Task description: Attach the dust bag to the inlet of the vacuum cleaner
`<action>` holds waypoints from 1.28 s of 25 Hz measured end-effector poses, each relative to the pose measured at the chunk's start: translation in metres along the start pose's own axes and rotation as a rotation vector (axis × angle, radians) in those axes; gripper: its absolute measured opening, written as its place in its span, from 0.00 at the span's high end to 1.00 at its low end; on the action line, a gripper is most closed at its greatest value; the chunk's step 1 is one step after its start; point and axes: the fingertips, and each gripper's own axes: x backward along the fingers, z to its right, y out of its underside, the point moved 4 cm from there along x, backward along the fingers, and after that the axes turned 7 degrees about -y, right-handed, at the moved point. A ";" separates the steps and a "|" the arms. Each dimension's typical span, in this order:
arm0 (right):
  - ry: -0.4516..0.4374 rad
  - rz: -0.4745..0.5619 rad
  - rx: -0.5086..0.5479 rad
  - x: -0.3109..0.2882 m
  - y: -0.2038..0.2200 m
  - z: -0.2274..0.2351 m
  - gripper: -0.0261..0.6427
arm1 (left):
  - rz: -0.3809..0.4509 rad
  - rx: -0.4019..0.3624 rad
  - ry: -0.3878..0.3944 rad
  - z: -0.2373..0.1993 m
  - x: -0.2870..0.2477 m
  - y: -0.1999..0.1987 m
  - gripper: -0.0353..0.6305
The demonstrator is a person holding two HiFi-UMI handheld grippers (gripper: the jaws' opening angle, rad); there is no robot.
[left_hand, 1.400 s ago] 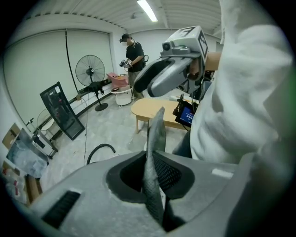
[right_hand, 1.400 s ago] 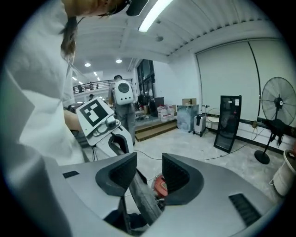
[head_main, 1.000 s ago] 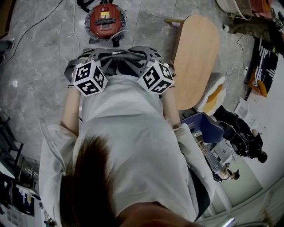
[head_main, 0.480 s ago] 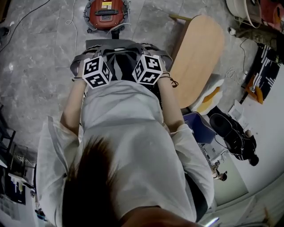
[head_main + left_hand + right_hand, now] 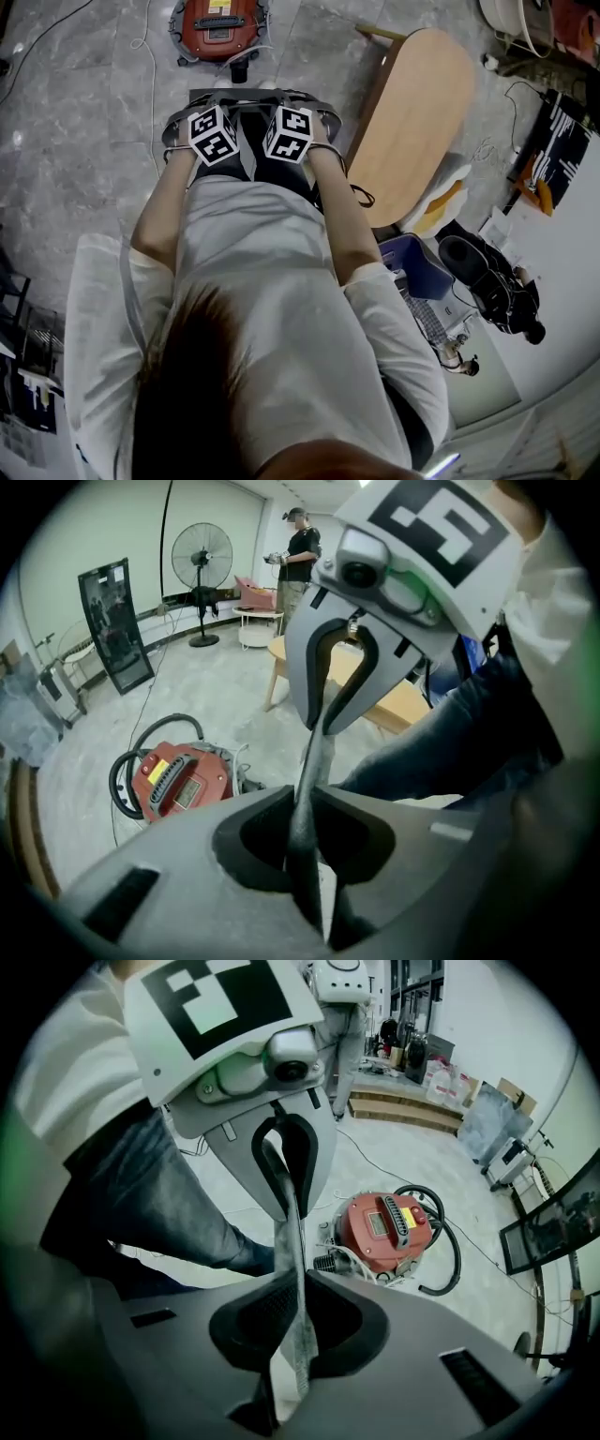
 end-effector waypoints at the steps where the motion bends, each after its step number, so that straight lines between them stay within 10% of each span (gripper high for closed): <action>1: 0.007 -0.015 -0.001 -0.008 0.002 0.000 0.92 | -0.008 0.012 0.002 0.000 -0.009 0.005 0.88; 9: 0.026 -0.007 -0.083 -0.079 0.014 0.004 0.92 | -0.137 0.007 -0.040 -0.002 -0.070 0.048 0.88; 32: 0.055 -0.003 -0.067 -0.225 0.076 0.040 0.92 | -0.157 0.045 -0.108 -0.017 -0.212 0.102 0.88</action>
